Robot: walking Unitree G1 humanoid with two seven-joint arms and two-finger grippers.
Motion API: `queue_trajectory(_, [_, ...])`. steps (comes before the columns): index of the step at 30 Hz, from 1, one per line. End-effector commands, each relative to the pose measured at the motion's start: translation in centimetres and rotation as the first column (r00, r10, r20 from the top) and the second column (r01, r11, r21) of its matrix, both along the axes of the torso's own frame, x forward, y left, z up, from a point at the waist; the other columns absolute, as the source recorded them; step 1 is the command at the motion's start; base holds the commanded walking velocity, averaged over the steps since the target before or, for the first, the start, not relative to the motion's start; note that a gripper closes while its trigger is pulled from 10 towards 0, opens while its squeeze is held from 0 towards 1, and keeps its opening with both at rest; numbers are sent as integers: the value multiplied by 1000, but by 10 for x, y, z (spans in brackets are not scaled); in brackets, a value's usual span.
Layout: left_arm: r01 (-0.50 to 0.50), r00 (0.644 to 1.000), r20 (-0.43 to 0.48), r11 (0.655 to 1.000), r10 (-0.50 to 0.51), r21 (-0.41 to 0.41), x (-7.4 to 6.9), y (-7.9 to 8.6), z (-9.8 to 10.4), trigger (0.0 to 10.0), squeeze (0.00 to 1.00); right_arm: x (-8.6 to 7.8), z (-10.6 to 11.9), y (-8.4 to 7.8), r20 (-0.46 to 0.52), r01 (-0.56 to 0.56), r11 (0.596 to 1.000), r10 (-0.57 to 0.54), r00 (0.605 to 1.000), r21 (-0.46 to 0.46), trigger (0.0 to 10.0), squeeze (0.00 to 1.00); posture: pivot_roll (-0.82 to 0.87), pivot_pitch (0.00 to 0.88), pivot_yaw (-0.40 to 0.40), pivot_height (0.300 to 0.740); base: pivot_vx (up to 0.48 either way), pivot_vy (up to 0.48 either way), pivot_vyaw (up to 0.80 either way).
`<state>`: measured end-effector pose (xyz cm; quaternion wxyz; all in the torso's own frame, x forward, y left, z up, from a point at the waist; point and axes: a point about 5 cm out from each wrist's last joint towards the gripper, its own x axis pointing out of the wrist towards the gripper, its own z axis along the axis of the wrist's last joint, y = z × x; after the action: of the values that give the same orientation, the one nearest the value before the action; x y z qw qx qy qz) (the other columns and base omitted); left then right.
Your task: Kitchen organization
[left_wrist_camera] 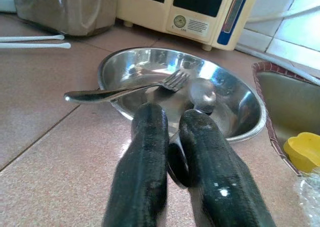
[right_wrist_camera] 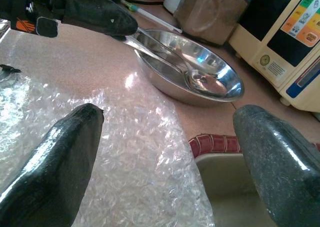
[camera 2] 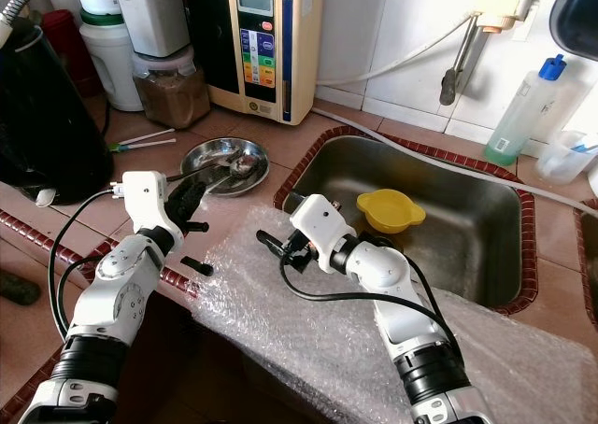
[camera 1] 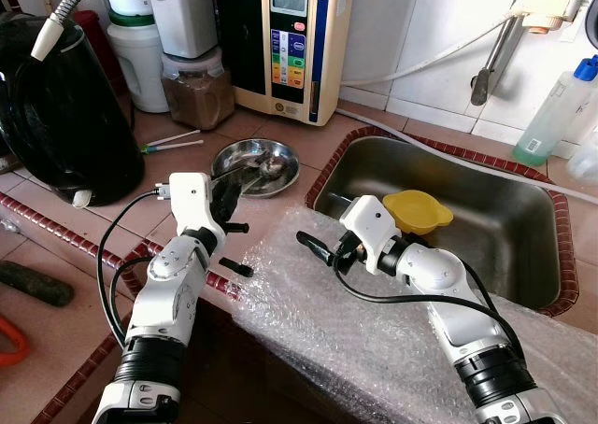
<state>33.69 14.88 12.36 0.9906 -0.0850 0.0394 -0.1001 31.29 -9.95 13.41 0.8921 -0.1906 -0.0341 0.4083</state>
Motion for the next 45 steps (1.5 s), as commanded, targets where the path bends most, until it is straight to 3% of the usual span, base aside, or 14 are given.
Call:
queue_trajectory(1, [-3,1000,21,1000,3,-7,3,-1,10,0,0,3,3,-1,13,6,1000,-6,1000,-6,10000,0,78,0,14,740,0,0,0])
queue_trajectory(10, [-29,998,57,1000,29,-5,4,-2,25,0,0,6,5,-3,17,11,1000,-11,1000,-8,10000,0,80,0,9,740,0,0,0])
queue_trajectory(16, [9,994,106,999,-3,-53,1,-7,38,0,0,5,3,-3,15,11,1000,-11,1000,-10,10000,0,82,0,7,740,0,0,0])
queue_trajectory(22, [100,981,176,988,-78,-119,-4,-17,44,0,0,8,5,-3,26,28,1000,-28,999,0,10000,0,82,0,6,740,0,0,0])
queue_trajectory(27, [236,953,236,953,-189,-188,-11,-31,54,0,0,19,12,-13,82,147,989,-149,985,22,10000,0,83,0,6,740,0,0,0])
queue_trajectory(31, [264,945,251,941,-209,-210,-12,-34,58,0,0,27,20,-21,73,227,968,-236,969,107,10000,0,84,0,7,740,0,0,0])
queue_trajectory(32, [288,941,253,927,-227,-239,-13,-37,58,0,0,30,24,-24,31,261,949,-271,962,179,10000,0,83,0,7,740,0,0,0])
queue_trajectory(33, [288,941,253,927,-227,-239,-13,-37,58,0,0,30,24,-24,31,261,949,-271,962,179,10000,0,83,0,7,740,0,0,0])
queue_trajectory(37, [389,909,260,888,-327,-244,-19,-50,58,0,0,34,27,-25,-92,306,885,-293,952,350,10000,0,87,0,7,740,0,0,0])
queue_trajectory(42, [427,889,272,881,-369,-203,-19,-60,60,0,0,35,32,-21,-73,296,882,-289,954,367,10000,0,84,0,10,740,0,0,0])
queue_trajectory(45, [446,881,270,872,-388,-202,-19,-64,60,0,0,38,36,-22,-152,318,830,-279,948,458,10000,0,85,0,10,740,0,0,0])
